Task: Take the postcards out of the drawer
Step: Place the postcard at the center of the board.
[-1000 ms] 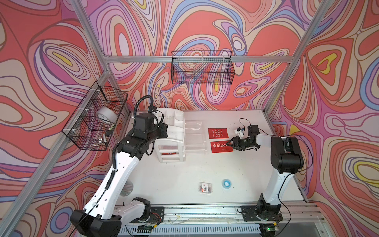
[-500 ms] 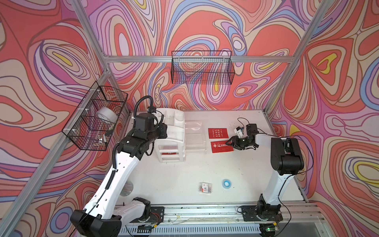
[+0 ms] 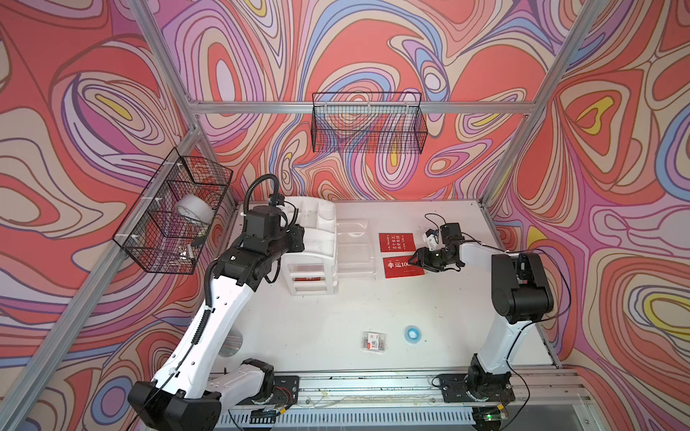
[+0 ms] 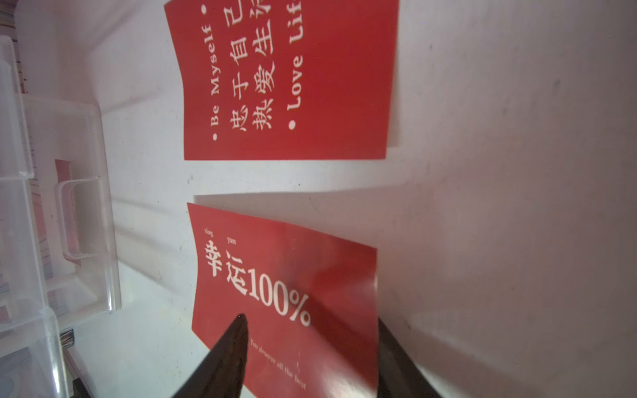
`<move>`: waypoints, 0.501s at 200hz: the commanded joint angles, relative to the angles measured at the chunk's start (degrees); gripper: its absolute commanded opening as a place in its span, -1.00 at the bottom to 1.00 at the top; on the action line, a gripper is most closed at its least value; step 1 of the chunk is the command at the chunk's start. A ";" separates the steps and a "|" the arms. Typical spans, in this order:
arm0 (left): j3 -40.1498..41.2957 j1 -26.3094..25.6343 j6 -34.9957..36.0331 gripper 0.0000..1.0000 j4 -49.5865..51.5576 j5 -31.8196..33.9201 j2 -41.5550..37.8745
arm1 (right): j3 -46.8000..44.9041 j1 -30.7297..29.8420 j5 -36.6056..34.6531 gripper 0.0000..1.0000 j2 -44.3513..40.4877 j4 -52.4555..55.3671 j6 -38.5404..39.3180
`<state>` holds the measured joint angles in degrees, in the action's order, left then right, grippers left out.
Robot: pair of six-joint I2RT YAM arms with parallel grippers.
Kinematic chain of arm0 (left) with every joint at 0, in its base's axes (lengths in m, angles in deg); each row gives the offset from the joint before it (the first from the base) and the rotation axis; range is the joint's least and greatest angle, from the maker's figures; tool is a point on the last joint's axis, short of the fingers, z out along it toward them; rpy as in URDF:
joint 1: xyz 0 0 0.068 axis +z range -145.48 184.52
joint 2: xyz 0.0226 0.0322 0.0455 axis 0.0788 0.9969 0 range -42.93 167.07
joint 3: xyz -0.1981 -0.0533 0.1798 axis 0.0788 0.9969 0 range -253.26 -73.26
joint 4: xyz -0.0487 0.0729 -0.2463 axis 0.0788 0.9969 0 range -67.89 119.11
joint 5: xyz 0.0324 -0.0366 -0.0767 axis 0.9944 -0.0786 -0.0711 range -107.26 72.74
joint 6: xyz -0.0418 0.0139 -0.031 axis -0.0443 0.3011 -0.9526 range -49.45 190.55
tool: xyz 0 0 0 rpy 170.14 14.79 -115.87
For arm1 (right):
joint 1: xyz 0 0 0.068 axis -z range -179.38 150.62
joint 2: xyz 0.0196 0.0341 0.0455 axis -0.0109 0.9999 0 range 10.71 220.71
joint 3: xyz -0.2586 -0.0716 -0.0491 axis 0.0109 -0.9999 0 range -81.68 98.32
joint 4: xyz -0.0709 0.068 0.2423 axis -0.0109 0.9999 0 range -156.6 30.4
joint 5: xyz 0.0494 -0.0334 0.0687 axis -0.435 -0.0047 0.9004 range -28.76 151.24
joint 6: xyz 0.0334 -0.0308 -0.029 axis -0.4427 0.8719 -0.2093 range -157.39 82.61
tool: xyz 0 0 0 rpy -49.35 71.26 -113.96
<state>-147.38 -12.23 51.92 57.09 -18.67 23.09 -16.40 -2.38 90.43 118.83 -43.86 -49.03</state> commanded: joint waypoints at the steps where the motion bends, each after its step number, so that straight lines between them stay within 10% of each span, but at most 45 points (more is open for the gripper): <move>1: 0.26 0.61 0.44 -0.28 2.22 0.79 -0.96 | 1.85 -1.37 -6.10 0.11 -2.58 2.03 0.30; 100: -0.21 0.69 0.45 -0.28 2.63 0.71 -0.46 | 2.75 -4.97 -12.48 0.21 -3.35 3.78 0.49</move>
<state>-147.38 -11.93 51.92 58.31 -18.60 23.09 -15.11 -6.03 80.31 116.51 -41.35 -48.99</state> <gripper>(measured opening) 0.362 0.601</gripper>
